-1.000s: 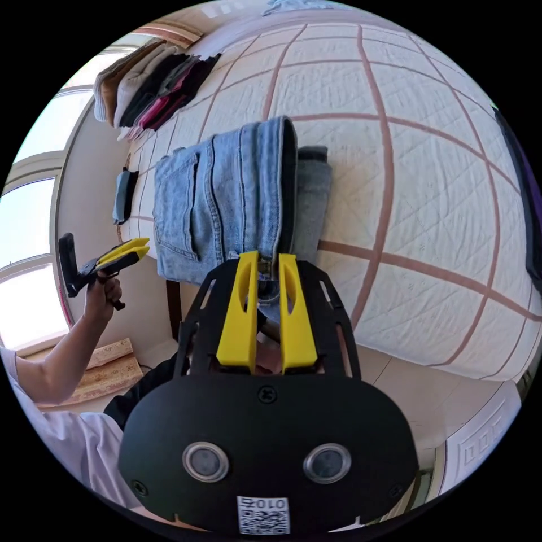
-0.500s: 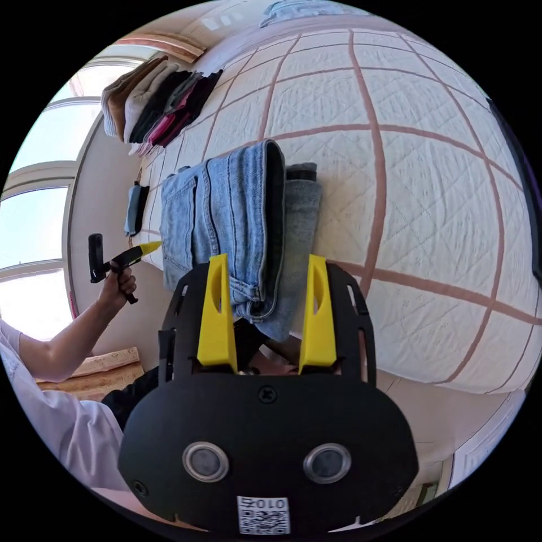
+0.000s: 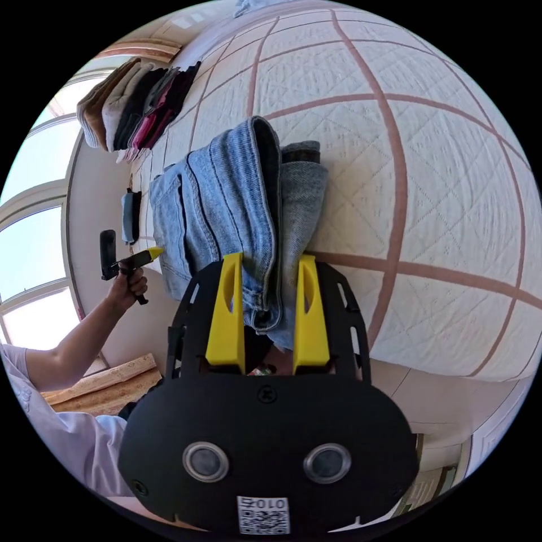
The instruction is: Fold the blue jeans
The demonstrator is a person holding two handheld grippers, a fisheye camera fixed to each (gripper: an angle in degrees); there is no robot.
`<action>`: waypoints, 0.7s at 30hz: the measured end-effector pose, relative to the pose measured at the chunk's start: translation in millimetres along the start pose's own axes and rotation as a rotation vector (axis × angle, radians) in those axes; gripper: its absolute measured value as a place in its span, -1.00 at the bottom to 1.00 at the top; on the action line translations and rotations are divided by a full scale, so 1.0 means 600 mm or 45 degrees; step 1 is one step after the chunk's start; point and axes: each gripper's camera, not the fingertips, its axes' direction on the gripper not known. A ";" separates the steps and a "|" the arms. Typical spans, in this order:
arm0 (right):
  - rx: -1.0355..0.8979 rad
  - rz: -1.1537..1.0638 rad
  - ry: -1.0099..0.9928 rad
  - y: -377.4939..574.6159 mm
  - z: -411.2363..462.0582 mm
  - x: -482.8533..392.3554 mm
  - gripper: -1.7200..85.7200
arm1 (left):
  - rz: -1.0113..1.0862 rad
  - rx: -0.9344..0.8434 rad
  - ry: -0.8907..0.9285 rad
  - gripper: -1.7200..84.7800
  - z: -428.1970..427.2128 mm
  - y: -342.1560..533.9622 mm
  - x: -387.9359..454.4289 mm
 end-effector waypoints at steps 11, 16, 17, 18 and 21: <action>-0.105 -0.162 -0.062 0.004 0.152 0.022 -0.75 | 0.107 -0.205 -0.384 -0.79 -0.143 -0.145 0.236; -0.026 -0.175 -0.087 0.086 0.167 0.020 -0.76 | 0.052 -0.096 -0.267 -0.82 -0.264 -0.167 0.348; 0.007 -0.169 -0.108 0.114 0.163 0.027 -0.76 | 0.081 -0.072 -0.244 -0.82 -0.297 -0.175 0.388; 0.049 -0.164 -0.132 0.143 0.156 0.035 -0.76 | 0.103 -0.066 -0.238 -0.82 -0.313 -0.180 0.410; 0.167 -0.137 -0.169 0.219 0.130 0.060 -0.76 | 0.237 -0.044 -0.229 -0.82 -0.391 -0.212 0.544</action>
